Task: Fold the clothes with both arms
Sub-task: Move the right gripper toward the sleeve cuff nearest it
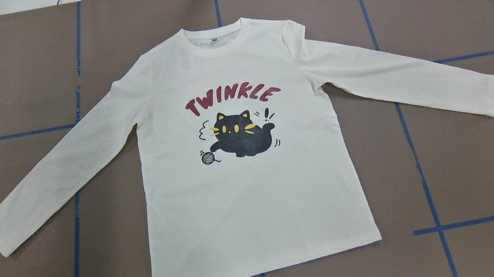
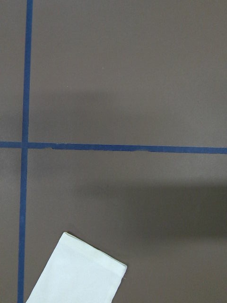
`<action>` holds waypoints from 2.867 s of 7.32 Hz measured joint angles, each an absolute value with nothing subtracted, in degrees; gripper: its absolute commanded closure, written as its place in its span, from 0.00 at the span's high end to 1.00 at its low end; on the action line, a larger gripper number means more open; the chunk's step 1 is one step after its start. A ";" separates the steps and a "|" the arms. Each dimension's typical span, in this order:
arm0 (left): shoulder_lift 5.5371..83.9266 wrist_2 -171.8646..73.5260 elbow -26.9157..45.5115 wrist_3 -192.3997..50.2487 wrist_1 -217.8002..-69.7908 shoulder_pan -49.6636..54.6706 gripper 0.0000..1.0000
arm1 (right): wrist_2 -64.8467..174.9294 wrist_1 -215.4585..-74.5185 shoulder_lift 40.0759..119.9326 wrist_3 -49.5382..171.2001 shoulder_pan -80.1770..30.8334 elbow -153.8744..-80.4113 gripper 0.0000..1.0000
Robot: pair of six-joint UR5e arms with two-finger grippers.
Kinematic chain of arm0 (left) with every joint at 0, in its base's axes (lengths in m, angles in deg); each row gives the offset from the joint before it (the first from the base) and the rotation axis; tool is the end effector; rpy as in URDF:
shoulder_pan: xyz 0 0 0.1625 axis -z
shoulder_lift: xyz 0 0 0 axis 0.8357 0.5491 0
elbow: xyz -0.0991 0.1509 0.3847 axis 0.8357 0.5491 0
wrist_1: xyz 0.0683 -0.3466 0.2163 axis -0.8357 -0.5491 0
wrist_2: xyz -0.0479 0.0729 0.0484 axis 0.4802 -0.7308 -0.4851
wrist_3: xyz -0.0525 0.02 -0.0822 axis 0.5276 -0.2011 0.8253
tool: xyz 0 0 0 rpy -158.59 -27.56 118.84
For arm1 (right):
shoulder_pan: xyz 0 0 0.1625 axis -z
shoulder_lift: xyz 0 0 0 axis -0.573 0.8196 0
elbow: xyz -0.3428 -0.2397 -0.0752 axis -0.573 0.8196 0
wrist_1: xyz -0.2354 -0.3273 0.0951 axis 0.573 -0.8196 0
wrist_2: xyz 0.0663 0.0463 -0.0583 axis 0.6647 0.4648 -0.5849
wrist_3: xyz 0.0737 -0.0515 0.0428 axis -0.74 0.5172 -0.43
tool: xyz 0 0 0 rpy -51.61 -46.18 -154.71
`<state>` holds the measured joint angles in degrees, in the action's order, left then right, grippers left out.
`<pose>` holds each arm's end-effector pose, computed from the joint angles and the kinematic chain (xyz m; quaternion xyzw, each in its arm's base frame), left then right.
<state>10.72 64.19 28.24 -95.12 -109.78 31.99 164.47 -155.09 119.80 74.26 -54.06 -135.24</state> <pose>-0.0541 -0.3828 0.6109 0.0085 0.3821 0.0782 0.9208 0.0601 -0.3557 0.6185 0.0242 -0.3628 0.0025 0.9315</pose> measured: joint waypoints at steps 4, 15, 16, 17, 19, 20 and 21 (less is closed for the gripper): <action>11.24 64.06 29.42 -95.30 -110.03 31.91 0.99 | 165.19 -154.91 119.25 74.14 -53.90 -135.30 1.00; 21.17 63.46 22.34 -95.01 -139.36 32.85 0.99 | 172.76 -132.41 115.24 65.43 -52.07 -129.85 1.00; 20.85 63.51 22.55 -95.03 -139.62 32.89 0.99 | 170.07 -124.25 115.48 58.39 -48.92 -126.99 0.99; 20.65 63.56 22.72 -95.03 -139.71 32.92 0.99 | 165.50 -115.85 115.17 49.42 -44.25 -124.37 0.94; 20.24 63.59 22.91 -95.09 -139.80 32.95 0.99 | 156.34 -101.77 112.17 34.88 -34.41 -117.01 0.79; 20.10 63.59 23.04 -95.11 -139.83 32.95 0.99 | 153.94 -96.79 109.37 31.29 -31.23 -111.95 0.75; 19.95 63.59 23.17 -95.14 -139.84 32.98 0.99 | 152.84 -92.86 106.96 28.65 -29.11 -107.71 0.74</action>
<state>19.95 63.59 23.17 -95.14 -139.84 32.98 152.84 -92.86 106.96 28.65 -29.11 -107.71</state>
